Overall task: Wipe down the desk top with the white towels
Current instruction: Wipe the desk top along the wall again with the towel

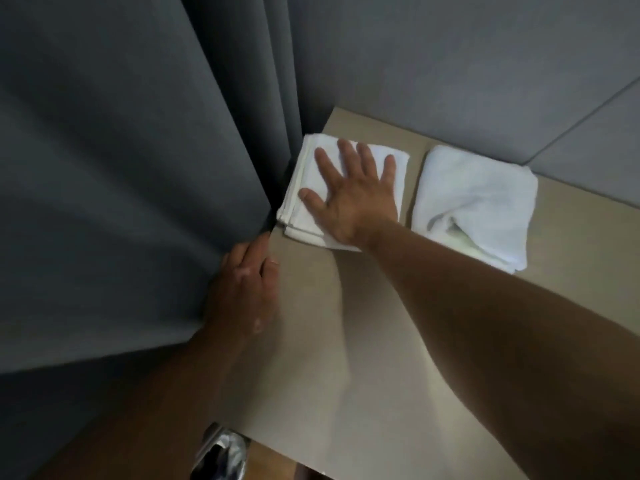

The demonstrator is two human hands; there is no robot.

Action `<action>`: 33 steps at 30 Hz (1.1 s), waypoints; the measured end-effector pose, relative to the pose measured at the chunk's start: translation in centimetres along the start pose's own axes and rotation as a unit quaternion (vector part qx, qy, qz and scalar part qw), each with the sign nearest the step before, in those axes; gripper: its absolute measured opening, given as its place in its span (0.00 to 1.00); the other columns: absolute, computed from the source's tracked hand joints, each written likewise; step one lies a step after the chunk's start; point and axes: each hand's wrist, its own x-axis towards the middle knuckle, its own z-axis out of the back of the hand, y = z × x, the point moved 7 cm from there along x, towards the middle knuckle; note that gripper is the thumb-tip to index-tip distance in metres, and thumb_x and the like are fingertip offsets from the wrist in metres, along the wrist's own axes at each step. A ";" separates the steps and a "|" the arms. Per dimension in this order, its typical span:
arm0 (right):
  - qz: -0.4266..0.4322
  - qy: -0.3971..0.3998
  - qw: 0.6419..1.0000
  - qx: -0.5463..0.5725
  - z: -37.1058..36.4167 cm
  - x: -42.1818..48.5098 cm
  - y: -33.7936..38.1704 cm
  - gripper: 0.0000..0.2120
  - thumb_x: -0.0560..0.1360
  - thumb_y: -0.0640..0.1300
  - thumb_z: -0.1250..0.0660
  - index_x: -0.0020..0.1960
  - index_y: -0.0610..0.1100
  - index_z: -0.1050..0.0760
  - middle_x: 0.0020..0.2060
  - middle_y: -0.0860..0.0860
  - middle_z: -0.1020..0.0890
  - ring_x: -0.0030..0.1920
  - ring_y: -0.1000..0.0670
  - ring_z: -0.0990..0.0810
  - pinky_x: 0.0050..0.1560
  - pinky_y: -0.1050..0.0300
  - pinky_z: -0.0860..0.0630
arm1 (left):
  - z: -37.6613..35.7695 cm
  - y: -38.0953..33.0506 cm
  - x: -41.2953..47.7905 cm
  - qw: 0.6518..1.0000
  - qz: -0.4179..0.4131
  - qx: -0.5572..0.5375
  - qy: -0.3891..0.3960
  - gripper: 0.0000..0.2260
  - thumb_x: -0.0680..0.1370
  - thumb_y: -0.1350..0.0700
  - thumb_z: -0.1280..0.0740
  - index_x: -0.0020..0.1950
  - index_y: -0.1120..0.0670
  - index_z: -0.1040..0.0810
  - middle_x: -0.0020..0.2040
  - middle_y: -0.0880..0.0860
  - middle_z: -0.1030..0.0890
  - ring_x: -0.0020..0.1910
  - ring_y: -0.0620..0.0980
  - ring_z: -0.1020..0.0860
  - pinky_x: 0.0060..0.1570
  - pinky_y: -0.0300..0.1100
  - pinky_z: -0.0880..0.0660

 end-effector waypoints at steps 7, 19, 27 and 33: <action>0.074 0.033 0.997 0.016 -2.2 -11.8 2.7 0.36 0.80 0.71 0.60 0.84 0.57 0.57 0.84 0.50 0.57 0.82 0.43 0.63 0.77 0.31 0.63 | 1.1 1.0 -4.7 0.993 0.071 0.080 0.041 0.26 0.83 0.45 0.52 0.68 0.57 0.23 0.57 0.62 0.19 0.51 0.66 0.19 0.49 0.58 0.20; 0.120 0.059 0.991 0.024 -4.0 -22.8 1.6 0.34 0.81 0.71 0.54 0.82 0.56 0.43 0.83 0.48 0.44 0.83 0.41 0.49 0.77 0.29 0.47 | 1.6 1.8 -8.1 0.978 0.184 0.075 0.062 0.27 0.83 0.36 0.56 0.65 0.51 0.28 0.55 0.61 0.17 0.55 0.64 0.19 0.54 0.52 0.28; 0.063 0.040 0.997 0.036 -2.1 -11.3 1.4 0.36 0.80 0.71 0.57 0.84 0.57 0.53 0.84 0.50 0.53 0.83 0.43 0.57 0.78 0.32 0.60 | 1.1 2.9 -7.9 0.976 0.192 0.081 0.057 0.38 0.77 0.26 0.67 0.54 0.49 0.26 0.42 0.55 0.19 0.42 0.59 0.19 0.46 0.52 0.22; 0.003 -0.001 1.000 0.029 -0.2 -0.6 0.1 0.37 0.80 0.71 0.58 0.83 0.56 0.55 0.84 0.48 0.53 0.83 0.42 0.57 0.78 0.32 0.60 | 1.2 2.8 -7.6 0.976 0.192 0.087 0.060 0.33 0.77 0.31 0.60 0.56 0.50 0.24 0.50 0.56 0.18 0.49 0.61 0.19 0.45 0.49 0.30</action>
